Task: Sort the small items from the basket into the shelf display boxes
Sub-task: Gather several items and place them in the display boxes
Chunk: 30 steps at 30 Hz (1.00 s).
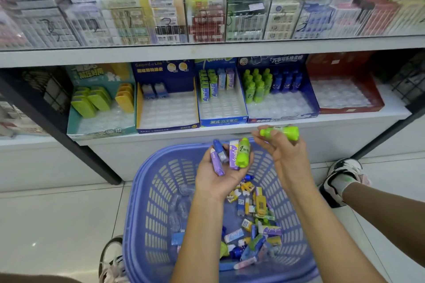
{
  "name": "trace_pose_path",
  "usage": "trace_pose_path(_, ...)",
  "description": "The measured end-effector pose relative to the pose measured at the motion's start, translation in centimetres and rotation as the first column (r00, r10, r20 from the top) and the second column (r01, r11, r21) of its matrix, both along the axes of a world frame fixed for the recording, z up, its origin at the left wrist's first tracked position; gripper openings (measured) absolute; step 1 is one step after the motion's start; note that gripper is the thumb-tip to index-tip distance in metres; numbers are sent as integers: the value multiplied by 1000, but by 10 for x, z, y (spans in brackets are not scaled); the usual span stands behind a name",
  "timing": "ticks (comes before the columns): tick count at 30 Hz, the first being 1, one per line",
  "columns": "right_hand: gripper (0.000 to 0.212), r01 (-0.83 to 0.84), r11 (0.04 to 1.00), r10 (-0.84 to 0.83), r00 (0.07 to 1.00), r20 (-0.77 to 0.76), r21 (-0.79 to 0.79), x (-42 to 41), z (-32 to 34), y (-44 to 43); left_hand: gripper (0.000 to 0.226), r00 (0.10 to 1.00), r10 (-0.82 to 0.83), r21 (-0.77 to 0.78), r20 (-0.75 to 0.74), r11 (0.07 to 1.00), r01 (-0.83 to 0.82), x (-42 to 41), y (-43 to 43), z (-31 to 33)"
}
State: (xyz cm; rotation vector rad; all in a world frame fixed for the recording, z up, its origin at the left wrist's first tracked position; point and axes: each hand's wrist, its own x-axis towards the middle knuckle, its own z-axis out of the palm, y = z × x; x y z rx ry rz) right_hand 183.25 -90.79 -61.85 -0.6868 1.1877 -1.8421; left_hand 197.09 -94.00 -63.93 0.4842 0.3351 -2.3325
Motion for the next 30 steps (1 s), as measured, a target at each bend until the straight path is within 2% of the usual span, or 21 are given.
trace_pose_path(3, 8, 10, 999, 0, 979, -204, 47, -19, 10, -4, 42, 1000, 5, -22, 20, 1000, -5, 1, -6, 2)
trace_pose_path(5, 12, 55, 991, 0, 911, -412, 121, -35, 17, -12, 42, 999, 21, -32, 27, 999, -20, 1, -9, 4)
trace_pose_path(6, 10, 105, 983, -7, 843, -539, 152, -44, 20, -18, 41, 999, 32, -37, 29, 999, -31, 1, -10, 5)
trace_pose_path(8, 14, 236, 959, -11, 590, -808, 159, -66, 26, -37, 35, 998, 50, -53, 46, 997, -48, -1, -12, 7)
trace_pose_path(9, 19, 285, 947, 0, 460, -888, 148, -76, 29, -49, 32, 997, 54, -60, 56, 997, -51, -2, -13, 7)
trace_pose_path(10, 22, 309, 938, 29, 382, -924, 158, -84, 33, -62, 30, 997, 54, -66, 64, 997, -50, -3, -14, 8)
trace_pose_path(11, 24, 308, 932, 72, 368, -927, 194, -90, 34, -73, 28, 996, 51, -67, 67, 997, -46, -5, -14, 8)
trace_pose_path(13, 24, 278, 918, 145, 425, -893, 282, -99, 31, -88, 27, 998, 42, -55, 45, 998, -39, -9, -15, 8)
trace_pose_path(16, 20, 262, 918, 130, 511, -850, 298, -105, 19, -83, 30, 1000, 23, -52, 10, 998, -22, -12, -16, 4)
trace_pose_path(22, 24, 52, 940, 224, 648, -727, 337, -100, 12, -55, 28, 999, 15, -39, 49, 999, -13, -8, -20, -14)
trace_pose_path(24, 22, -40, 928, 304, 656, -691, 370, -91, 9, -49, 29, 998, 32, -31, 62, 999, -30, -4, -21, -22)
trace_pose_path(26, 19, -150, 872, 458, 587, -668, 466, -76, 1, -47, 21, 993, 46, -66, 111, 997, -39, 3, -23, -29)
trace_pose_path(27, 18, -194, 819, 552, 520, -651, 540, -66, -6, -47, 15, 990, 56, -73, 130, 996, -47, 7, -23, -33)
trace_pose_path(28, 17, -212, 753, 644, 434, -630, 624, -57, -18, -47, 14, 987, 66, -70, 144, 996, -56, 12, -25, -37)
trace_pose_path(30, 15, -143, 604, 791, 225, -568, 784, -43, -49, -50, 20, 988, 90, -41, 129, 996, -85, 22, -26, -46)
